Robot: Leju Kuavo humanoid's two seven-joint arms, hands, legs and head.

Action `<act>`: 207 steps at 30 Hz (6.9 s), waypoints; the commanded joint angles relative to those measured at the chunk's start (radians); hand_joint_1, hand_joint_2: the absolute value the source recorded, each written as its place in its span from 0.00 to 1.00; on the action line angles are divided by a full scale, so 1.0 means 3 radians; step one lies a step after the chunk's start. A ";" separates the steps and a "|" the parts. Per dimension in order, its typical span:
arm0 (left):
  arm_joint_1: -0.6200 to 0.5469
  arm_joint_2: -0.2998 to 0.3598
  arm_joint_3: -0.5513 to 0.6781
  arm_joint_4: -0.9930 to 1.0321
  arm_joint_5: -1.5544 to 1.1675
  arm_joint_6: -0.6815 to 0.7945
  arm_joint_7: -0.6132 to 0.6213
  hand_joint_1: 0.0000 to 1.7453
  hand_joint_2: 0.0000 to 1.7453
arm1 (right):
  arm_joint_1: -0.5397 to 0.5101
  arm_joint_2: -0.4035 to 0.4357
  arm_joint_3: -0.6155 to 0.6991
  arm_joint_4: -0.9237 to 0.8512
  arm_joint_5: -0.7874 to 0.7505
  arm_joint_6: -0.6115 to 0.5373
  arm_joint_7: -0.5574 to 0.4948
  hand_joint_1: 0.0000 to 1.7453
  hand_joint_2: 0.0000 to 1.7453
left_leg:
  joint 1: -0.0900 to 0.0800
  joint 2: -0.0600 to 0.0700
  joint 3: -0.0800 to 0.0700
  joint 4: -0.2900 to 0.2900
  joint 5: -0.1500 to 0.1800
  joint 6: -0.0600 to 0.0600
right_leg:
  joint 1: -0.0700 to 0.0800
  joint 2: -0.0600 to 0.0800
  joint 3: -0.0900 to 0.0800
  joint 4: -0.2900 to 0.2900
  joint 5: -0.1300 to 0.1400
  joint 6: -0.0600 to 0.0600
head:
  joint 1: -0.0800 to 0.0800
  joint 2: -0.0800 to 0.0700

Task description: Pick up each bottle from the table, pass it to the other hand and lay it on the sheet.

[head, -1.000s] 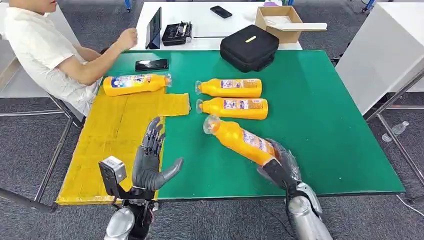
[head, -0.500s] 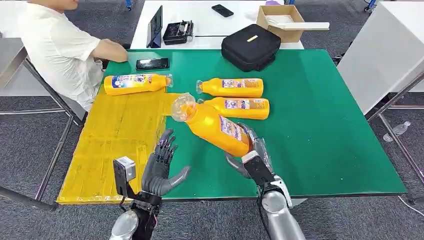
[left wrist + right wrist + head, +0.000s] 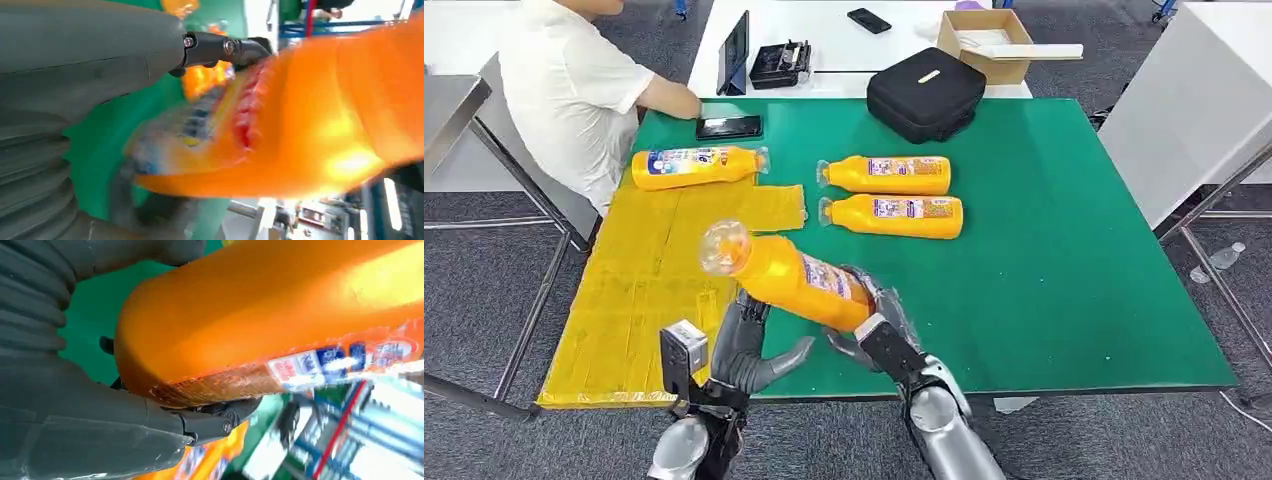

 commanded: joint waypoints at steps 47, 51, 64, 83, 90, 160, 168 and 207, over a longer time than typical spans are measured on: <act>-0.0407 -0.0182 0.0136 0.0262 -0.0426 0.0479 -0.0181 1.00 1.00 | -0.0240 -0.0307 0.0833 0.0319 -0.0216 -0.0071 0.0175 0.00 1.00 | 0.0002 0.0001 0.0004 0.0002 -0.0003 0.0001 | 0.0004 -0.0004 0.0006 -0.0001 -0.0003 -0.0011 | 0.0001 0.0000; -0.0218 -0.0163 0.0302 -0.0090 -0.1115 0.0859 -0.0306 1.00 1.00 | 0.0077 -0.0237 0.0490 0.0189 0.0016 -0.0403 0.0296 0.00 1.00 | 0.0002 -0.0004 0.0003 0.0002 -0.0003 0.0001 | 0.0004 -0.0010 0.0007 -0.0001 -0.0005 -0.0011 | 0.0001 0.0000; -0.0261 0.0068 0.0518 -0.0240 -0.3321 0.1730 -0.0128 1.00 1.00 | 0.0327 -0.0159 -0.0435 -0.0393 0.1581 -0.1366 0.0577 0.00 0.00 | -0.0001 -0.0004 0.0004 -0.0002 -0.0001 0.0001 | 0.0002 -0.0009 0.0006 -0.0003 -0.0003 -0.0012 | 0.0003 0.0000; -0.0672 0.0475 0.0461 0.1023 -0.4191 0.1858 0.0267 1.00 1.00 | 0.0157 -0.0093 -0.0602 -0.0041 0.1525 -0.1420 0.0316 0.00 0.00 | -0.0001 0.0003 0.0006 -0.0007 0.0002 0.0000 | 0.0000 0.0001 0.0006 -0.0007 0.0002 -0.0009 | 0.0001 0.0000; -0.0958 0.0672 0.0412 0.1912 -0.4601 0.1919 0.0429 1.00 1.00 | 0.0046 -0.0121 -0.0495 0.0104 0.1446 -0.1478 0.0253 0.00 0.00 | -0.0002 0.0006 0.0010 -0.0008 0.0002 0.0001 | -0.0001 0.0003 0.0010 -0.0006 0.0001 -0.0009 | 0.0003 0.0000; -0.0581 0.0417 -0.0039 0.0723 -0.4961 0.1885 0.0799 0.00 1.00 | 0.0151 -0.0051 -0.0578 -0.0081 0.1241 -0.1290 0.0198 0.00 0.00 | 0.0001 0.0000 0.0022 -0.0001 0.0003 -0.0003 | 0.0004 -0.0006 0.0026 -0.0003 0.0000 -0.0021 | 0.0003 0.0000; -0.0536 0.0432 -0.0118 0.0577 -0.5019 0.1987 0.0774 0.00 1.00 | 0.0179 -0.0058 -0.0597 -0.0147 0.1251 -0.1292 0.0217 0.00 0.00 | -0.0001 -0.0007 0.0008 0.0000 0.0009 -0.0002 | 0.0001 -0.0010 0.0011 -0.0001 0.0003 -0.0010 | 0.0003 0.0000; 0.0239 -0.0183 0.0242 -0.0585 -0.2126 0.1657 -0.0294 0.00 1.00 | 0.0220 -0.0672 -0.0908 -0.0179 0.3026 -0.1384 0.1241 0.00 0.00 | -0.0002 -0.0004 -0.0004 0.0001 0.0006 -0.0001 | 0.0000 -0.0007 0.0000 -0.0004 0.0003 -0.0005 | 0.0001 0.0000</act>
